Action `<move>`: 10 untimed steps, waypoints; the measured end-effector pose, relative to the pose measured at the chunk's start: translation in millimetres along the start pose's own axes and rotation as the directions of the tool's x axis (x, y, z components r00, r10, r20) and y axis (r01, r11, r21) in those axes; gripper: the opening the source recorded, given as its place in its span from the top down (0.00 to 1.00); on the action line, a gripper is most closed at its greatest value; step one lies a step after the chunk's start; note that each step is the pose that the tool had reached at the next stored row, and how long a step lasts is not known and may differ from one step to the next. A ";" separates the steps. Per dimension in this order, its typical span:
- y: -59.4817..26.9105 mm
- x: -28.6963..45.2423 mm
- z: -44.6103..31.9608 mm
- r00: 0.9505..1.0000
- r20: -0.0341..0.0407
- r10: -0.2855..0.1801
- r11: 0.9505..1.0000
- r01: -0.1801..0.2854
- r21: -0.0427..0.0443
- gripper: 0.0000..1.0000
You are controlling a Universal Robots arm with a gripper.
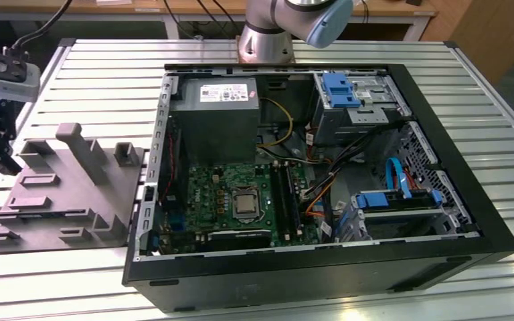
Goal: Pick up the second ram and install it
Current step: 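Pick up the second ram and move it above second insertion slot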
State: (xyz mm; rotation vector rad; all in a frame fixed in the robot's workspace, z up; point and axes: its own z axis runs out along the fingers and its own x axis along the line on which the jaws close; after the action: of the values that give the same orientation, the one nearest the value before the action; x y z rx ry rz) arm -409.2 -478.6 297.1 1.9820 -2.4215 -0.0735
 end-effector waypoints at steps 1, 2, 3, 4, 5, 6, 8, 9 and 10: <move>0.0 0.0 0.4 1.000 -0.001 -0.020 1.000 0.020 0.000 0.90; 0.0 0.0 0.8 0.999 -0.002 -0.038 0.999 0.038 -0.001 0.90; -0.1 0.0 1.2 0.998 -0.002 -0.055 0.998 0.055 -0.001 0.90; -0.1 0.0 1.6 0.998 -0.003 -0.070 0.998 0.070 -0.001 0.90; -0.1 0.1 2.5 0.997 -0.003 -0.082 0.997 0.082 -0.002 0.90; -0.1 0.1 3.4 0.996 -0.004 -0.091 0.996 0.091 -0.002 0.90; -0.2 0.1 5.4 0.995 -0.004 -0.096 0.995 0.096 -0.002 0.90; -0.3 0.2 6.4 0.995 -0.004 -0.096 0.995 0.096 -0.002 0.90; -0.3 0.2 7.6 0.995 -0.004 -0.096 0.995 0.096 -0.002 0.90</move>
State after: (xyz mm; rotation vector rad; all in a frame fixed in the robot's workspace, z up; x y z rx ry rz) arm -409.2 -478.7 289.5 2.0942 -2.3217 -0.0725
